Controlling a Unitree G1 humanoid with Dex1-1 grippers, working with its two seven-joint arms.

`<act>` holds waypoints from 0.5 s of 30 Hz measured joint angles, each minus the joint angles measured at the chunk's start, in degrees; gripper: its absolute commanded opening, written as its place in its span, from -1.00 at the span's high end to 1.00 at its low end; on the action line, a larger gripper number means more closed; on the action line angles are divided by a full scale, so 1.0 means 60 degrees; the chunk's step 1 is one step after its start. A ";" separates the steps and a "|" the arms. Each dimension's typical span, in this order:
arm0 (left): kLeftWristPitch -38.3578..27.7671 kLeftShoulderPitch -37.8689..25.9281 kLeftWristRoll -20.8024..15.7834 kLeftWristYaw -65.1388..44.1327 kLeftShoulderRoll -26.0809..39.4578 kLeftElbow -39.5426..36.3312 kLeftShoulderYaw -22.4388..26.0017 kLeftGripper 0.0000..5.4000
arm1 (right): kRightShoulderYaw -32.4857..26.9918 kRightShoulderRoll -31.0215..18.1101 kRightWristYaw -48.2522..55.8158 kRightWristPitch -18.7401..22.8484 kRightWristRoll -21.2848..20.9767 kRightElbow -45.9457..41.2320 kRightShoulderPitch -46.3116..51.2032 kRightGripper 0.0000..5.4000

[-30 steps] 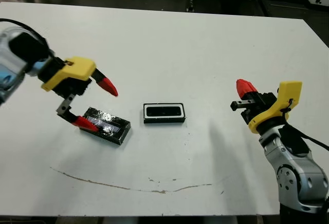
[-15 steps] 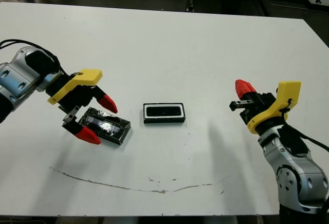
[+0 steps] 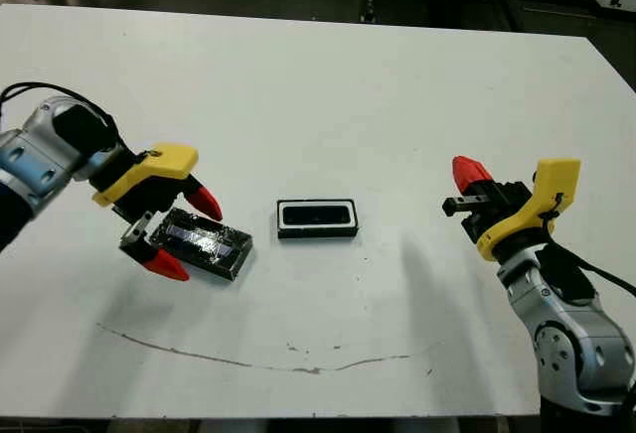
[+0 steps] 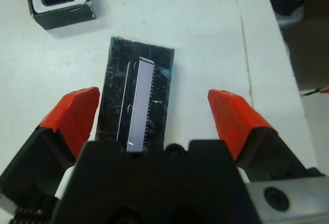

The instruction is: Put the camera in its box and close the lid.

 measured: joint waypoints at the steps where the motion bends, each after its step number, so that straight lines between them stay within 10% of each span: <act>1: 0.0083 0.0032 0.0031 0.0000 -0.0028 0.0022 0.0099 -1.00 | 0.0015 -0.0007 0.0000 0.0007 -0.0005 -0.0003 0.0020 1.00; 15: -0.0480 0.0415 0.1156 0.0000 -0.0344 0.0088 0.0991 -1.00 | 0.0076 -0.0015 0.0030 0.0098 0.0040 -0.0038 0.0173 1.00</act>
